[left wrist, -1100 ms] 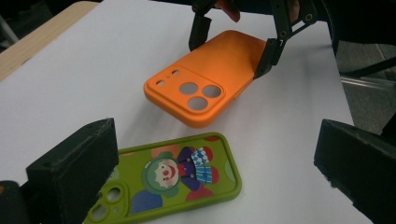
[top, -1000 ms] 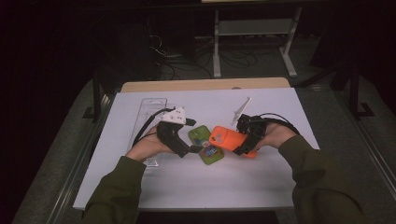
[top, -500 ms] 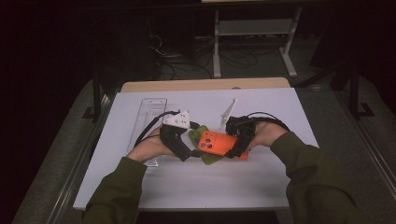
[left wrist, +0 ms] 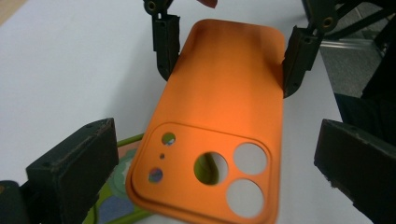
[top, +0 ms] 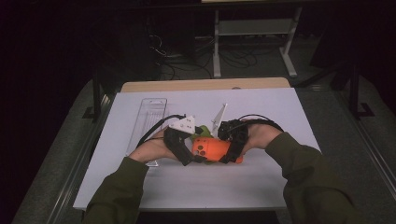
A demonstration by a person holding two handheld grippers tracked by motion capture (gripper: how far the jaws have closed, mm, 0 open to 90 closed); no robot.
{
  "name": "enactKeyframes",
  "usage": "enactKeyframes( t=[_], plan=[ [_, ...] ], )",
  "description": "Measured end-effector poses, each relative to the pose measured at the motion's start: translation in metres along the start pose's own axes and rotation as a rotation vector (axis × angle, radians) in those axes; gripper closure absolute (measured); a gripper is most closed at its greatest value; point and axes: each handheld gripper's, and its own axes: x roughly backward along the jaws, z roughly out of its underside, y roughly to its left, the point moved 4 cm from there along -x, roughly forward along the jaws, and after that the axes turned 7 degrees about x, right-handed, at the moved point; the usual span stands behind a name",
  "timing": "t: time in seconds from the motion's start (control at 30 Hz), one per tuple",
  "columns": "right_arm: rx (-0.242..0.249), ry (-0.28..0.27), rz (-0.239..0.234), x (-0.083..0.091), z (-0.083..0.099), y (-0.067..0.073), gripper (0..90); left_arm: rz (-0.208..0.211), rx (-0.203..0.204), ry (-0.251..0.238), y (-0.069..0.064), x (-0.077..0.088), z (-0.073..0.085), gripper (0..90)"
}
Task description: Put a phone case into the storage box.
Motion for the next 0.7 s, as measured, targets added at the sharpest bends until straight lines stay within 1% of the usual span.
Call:
enactKeyframes(
  t=[0.03,0.07,0.1,0.13,0.23,0.27,0.3,0.33,0.37,0.4,0.47,0.5,0.53,0.57,0.63,0.67,0.7],
  plan=[
    [0.006,0.000,0.005,0.000,-0.001,0.000,15.4,0.009,-0.003,0.001,-0.001,-0.001,0.000,0.0],
    [0.012,-0.004,-0.001,0.000,-0.003,0.001,15.4,0.016,-0.004,0.006,-0.001,-0.003,0.001,0.0],
    [0.017,-0.006,0.000,0.000,-0.004,0.002,15.4,0.021,0.006,0.021,-0.003,-0.003,0.002,0.0],
    [0.028,-0.007,0.001,-0.001,-0.005,0.001,15.4,0.028,0.005,0.025,-0.004,-0.005,0.002,0.0],
    [0.047,-0.009,-0.001,-0.002,-0.008,0.002,15.4,0.037,-0.009,0.048,-0.005,-0.008,0.004,0.0],
    [0.051,-0.016,-0.011,-0.002,-0.009,0.003,15.4,0.039,-0.011,0.052,-0.006,-0.009,0.005,0.0],
    [0.057,-0.025,-0.019,-0.003,-0.010,0.004,15.4,0.041,-0.020,0.059,-0.006,-0.010,0.005,0.0],
    [0.065,-0.031,-0.020,-0.003,-0.011,0.004,15.4,0.037,-0.043,0.071,-0.004,-0.010,0.005,0.0],
    [0.072,-0.023,-0.011,-0.002,-0.012,0.005,15.4,0.037,-0.065,0.081,-0.003,-0.010,0.005,0.0],
    [0.079,-0.026,-0.018,-0.002,-0.013,0.005,15.4,0.041,-0.066,0.083,-0.004,-0.011,0.005,0.0],
    [0.085,-0.028,-0.012,-0.002,-0.014,0.006,15.4,0.050,-0.063,0.083,-0.004,-0.012,0.005,0.0],
    [0.089,-0.030,-0.014,-0.002,-0.014,0.006,15.4,0.049,-0.069,0.084,-0.004,-0.012,0.006,0.0],
    [0.089,-0.034,-0.013,-0.002,-0.014,0.006,15.4,0.054,-0.045,0.087,-0.006,-0.013,0.007,0.0],
    [0.090,-0.041,-0.026,-0.002,-0.015,0.007,15.4,0.056,-0.055,0.090,-0.005,-0.013,0.007,0.0],
    [0.090,-0.041,-0.029,-0.002,-0.015,0.007,15.4,0.058,-0.050,0.092,-0.005,-0.014,0.007,0.1],
    [0.091,-0.042,-0.029,-0.002,-0.015,0.007,15.4,0.062,-0.040,0.093,-0.006,-0.014,0.007,0.2],
    [0.088,-0.040,-0.032,-0.002,-0.014,0.008,15.4,0.060,-0.048,0.094,-0.005,-0.014,0.007,3.3]
  ],
)
